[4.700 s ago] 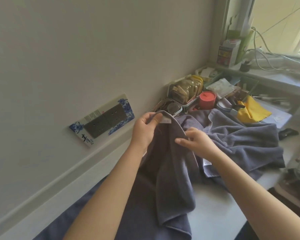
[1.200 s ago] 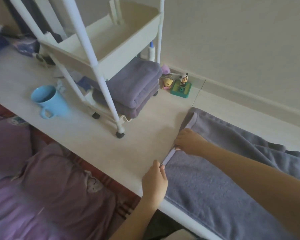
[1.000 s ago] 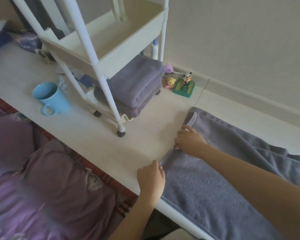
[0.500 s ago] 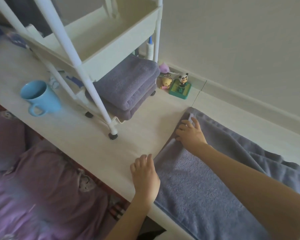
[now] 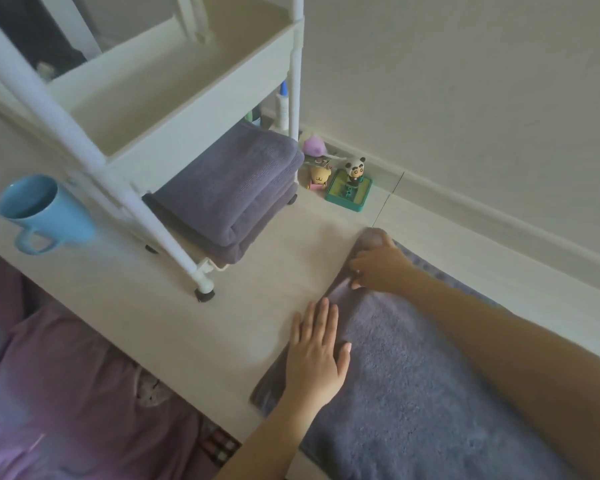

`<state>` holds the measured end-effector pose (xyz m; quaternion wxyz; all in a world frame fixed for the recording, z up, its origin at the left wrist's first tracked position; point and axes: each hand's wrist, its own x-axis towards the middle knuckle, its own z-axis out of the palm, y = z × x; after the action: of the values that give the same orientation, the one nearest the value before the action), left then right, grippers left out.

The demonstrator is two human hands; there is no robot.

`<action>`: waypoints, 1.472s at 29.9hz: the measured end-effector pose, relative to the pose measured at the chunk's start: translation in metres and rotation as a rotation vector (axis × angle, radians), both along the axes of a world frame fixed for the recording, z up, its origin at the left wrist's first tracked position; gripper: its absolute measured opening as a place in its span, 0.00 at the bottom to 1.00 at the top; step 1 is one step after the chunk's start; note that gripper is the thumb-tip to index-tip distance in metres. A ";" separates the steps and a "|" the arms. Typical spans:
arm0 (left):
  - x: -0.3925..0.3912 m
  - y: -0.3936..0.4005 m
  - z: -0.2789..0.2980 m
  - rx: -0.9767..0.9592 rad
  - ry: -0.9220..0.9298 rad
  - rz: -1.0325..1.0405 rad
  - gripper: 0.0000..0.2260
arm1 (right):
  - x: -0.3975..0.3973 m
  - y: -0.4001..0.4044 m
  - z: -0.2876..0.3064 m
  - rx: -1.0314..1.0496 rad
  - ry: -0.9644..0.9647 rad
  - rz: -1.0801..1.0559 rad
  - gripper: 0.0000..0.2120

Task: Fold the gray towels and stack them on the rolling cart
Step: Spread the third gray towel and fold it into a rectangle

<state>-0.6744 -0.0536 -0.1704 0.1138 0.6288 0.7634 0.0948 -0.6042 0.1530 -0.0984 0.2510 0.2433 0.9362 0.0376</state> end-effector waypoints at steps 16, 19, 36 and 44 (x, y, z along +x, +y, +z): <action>-0.003 0.059 -0.001 0.240 -0.071 0.194 0.16 | 0.019 0.063 -0.025 -0.349 0.597 -0.774 0.10; 0.000 0.091 0.003 0.246 -0.092 0.071 0.21 | 0.013 0.062 -0.027 -0.278 0.576 -0.760 0.11; 0.000 0.149 -0.006 0.245 0.022 0.193 0.16 | 0.029 0.058 -0.017 -0.412 0.649 -0.840 0.10; -0.017 0.193 0.006 0.251 -0.194 0.317 0.07 | 0.033 0.044 -0.031 -0.302 0.829 -0.911 0.10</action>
<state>-0.6917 0.1397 -0.1643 0.0912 0.4983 0.8203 0.2656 -0.5711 0.1968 -0.1297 -0.1102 0.5735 0.7530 -0.3032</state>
